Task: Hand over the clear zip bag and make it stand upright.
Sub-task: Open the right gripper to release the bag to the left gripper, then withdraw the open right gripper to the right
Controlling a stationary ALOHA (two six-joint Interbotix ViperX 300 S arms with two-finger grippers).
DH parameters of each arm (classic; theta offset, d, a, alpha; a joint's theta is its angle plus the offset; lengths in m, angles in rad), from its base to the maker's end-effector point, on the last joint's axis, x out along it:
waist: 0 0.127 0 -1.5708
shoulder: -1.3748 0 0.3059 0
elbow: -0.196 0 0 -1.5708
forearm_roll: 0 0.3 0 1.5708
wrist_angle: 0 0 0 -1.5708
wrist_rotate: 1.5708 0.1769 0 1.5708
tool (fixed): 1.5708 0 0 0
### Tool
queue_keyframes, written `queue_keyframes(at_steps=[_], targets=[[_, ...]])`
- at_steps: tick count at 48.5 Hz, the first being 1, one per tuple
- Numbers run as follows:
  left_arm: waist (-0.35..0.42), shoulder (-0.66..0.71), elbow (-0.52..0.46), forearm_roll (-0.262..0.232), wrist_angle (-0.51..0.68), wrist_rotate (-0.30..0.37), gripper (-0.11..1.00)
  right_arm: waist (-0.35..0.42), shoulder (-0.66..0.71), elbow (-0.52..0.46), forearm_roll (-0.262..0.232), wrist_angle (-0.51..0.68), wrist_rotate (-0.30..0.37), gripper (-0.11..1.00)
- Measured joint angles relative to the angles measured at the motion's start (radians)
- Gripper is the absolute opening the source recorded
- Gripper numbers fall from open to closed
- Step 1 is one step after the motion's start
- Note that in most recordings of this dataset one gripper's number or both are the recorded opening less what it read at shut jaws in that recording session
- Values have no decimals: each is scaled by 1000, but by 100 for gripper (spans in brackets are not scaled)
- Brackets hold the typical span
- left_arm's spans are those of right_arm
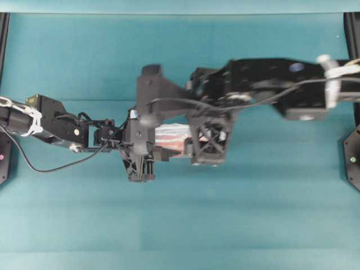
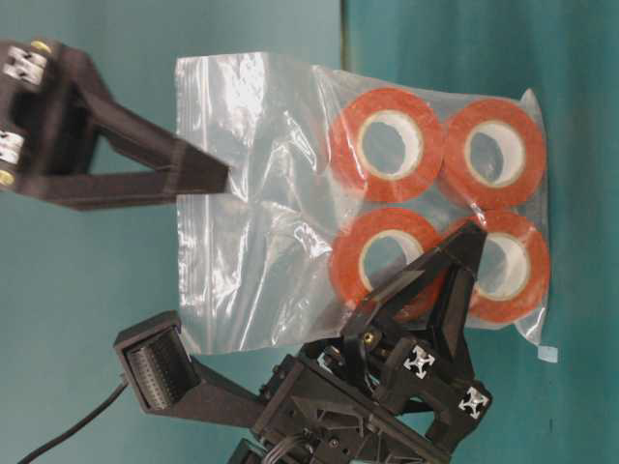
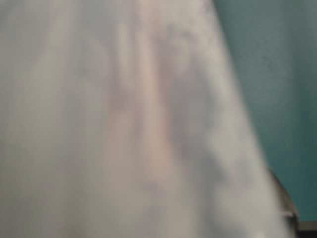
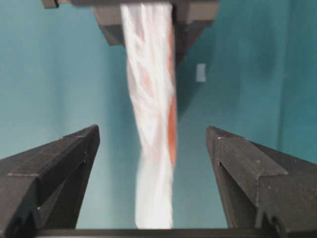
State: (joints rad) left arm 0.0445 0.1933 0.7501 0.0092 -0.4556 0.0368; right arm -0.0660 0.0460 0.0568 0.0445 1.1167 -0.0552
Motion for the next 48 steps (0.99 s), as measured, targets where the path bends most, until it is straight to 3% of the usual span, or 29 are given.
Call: queue_keyframes(at_steps=[22,48], targets=[[0,0,2,0,2,-5,23,-12,-160,158,2,-74,54,88],[2,-2,-3,0,28,-6,23,-6,-365,425,2,-419,67,88]])
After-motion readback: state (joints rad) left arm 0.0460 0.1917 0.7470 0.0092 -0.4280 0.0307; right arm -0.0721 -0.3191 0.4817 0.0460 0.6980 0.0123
